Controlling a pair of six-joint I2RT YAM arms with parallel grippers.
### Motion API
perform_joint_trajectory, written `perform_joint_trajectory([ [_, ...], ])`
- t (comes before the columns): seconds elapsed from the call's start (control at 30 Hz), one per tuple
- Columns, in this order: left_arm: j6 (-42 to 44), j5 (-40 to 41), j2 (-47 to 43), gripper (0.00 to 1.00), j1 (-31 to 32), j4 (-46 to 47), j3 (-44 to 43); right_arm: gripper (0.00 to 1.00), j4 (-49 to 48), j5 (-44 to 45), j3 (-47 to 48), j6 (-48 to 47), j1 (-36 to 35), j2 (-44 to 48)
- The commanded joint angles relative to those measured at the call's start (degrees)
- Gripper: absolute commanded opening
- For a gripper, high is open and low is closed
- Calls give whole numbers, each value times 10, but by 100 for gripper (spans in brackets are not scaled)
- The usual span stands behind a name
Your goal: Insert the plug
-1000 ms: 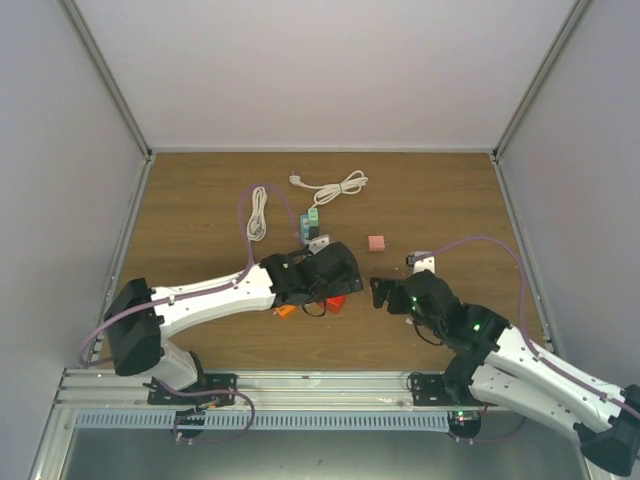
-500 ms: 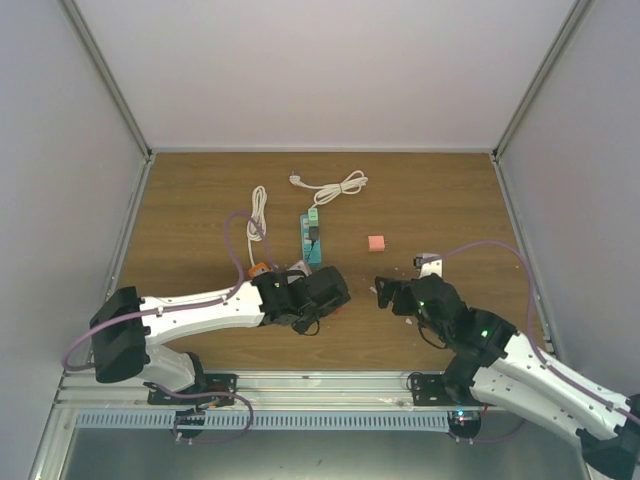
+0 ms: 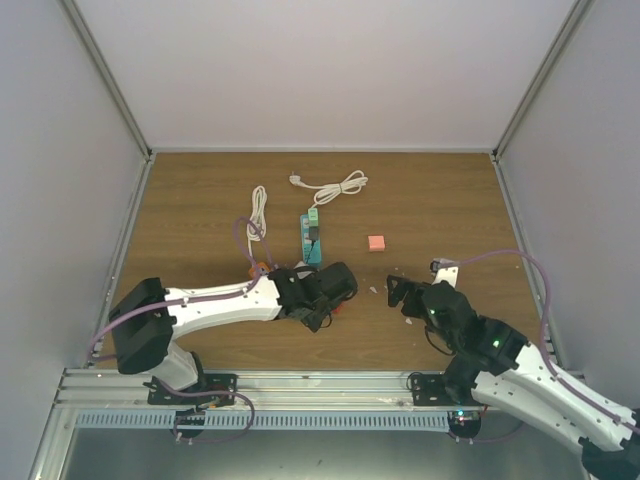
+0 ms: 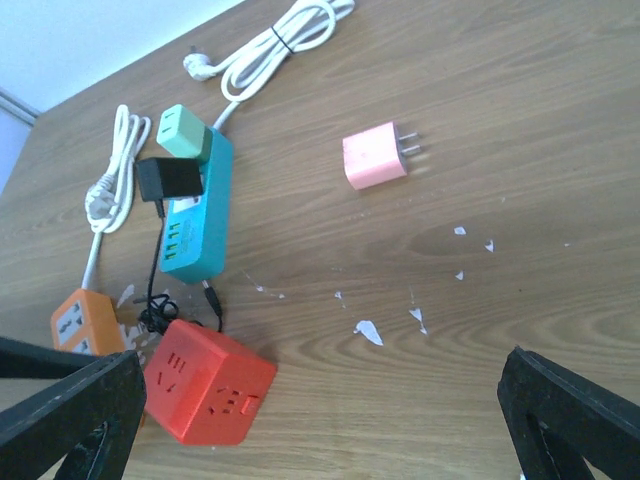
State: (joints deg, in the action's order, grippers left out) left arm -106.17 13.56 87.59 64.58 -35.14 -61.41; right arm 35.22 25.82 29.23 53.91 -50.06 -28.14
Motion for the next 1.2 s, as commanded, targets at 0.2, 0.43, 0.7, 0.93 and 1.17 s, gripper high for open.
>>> perform_joint_trajectory([
  [0.2, -16, -25, 70, 99, -39, 3, -72, 100, 10, 19, -13, 23, 2, 12],
  [0.43, -17, -61, 118, 99, -53, 3, -83, 100, 11, 18, -14, 23, 2, 15],
  [0.7, -15, -79, 144, 99, -69, 12, -85, 99, 9, 18, -15, 20, 2, 17],
  [0.93, -1, -103, 163, 98, -92, 17, -91, 100, 8, 18, -15, 19, 2, 18],
  [1.17, 14, -122, 169, 95, -108, 38, -77, 100, 6, 20, -16, 18, 2, 15],
])
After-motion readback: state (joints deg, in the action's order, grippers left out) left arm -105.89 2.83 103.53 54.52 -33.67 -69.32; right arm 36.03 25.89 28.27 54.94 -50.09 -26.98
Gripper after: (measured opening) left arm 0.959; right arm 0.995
